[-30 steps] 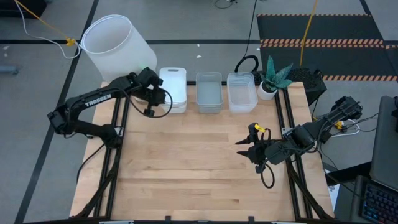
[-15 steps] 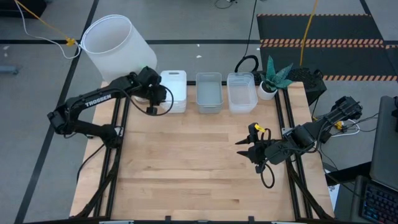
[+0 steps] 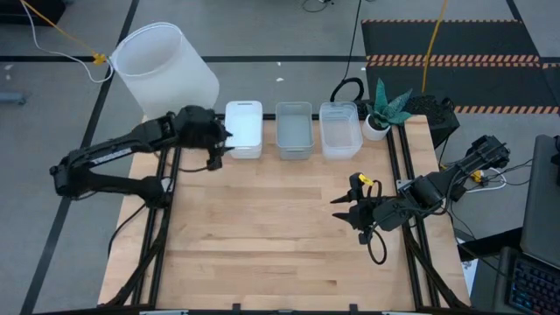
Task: Stack baskets by color
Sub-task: Return to Home Position
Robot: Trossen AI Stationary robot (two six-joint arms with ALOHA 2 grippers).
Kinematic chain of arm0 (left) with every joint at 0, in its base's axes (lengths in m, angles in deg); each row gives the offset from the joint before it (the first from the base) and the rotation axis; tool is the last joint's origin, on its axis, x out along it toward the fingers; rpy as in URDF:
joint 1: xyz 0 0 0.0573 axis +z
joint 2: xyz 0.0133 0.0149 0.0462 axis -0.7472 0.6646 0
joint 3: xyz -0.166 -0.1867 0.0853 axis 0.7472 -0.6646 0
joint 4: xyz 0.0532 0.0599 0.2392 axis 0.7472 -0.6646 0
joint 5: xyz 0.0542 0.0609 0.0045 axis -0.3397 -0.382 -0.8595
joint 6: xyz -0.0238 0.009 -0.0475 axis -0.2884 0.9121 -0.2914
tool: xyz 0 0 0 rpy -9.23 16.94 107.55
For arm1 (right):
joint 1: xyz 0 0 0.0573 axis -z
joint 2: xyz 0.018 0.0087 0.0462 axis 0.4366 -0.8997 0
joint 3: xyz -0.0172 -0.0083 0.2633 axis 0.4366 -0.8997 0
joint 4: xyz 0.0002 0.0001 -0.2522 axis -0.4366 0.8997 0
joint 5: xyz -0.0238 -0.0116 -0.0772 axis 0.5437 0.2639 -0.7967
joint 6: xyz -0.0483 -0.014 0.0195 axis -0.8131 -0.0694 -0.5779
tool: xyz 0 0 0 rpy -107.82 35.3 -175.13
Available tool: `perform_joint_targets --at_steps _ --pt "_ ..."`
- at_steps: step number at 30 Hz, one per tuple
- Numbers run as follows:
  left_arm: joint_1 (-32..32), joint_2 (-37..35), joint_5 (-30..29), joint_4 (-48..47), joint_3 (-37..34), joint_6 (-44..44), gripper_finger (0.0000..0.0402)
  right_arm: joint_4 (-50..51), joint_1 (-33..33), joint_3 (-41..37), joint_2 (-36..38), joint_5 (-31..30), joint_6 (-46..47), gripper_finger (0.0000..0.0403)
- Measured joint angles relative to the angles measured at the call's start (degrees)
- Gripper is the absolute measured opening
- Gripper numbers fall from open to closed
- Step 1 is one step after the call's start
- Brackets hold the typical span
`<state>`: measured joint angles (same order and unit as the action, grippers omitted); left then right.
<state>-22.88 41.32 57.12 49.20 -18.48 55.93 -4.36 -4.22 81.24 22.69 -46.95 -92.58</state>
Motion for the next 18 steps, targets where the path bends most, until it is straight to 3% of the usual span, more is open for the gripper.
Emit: perform_joint_targets --at_steps 3,11,18 --pt "-5.22 -1.96 0.04 1.4 0.0 -4.56 0.0177 -0.37 0.0 -0.02 0.0 -0.02 1.17 0.0155" --pt "-18.62 -2.04 -0.05 5.67 0.0 -6.05 0.0094 -0.24 0.0 -0.02 0.0 0.0 6.18 0.0155" --pt "-30.08 -2.06 -8.17 11.76 -2.45 -10.43 0.0019 -0.24 0.0 -0.04 0.0 -0.09 12.05 0.0155"
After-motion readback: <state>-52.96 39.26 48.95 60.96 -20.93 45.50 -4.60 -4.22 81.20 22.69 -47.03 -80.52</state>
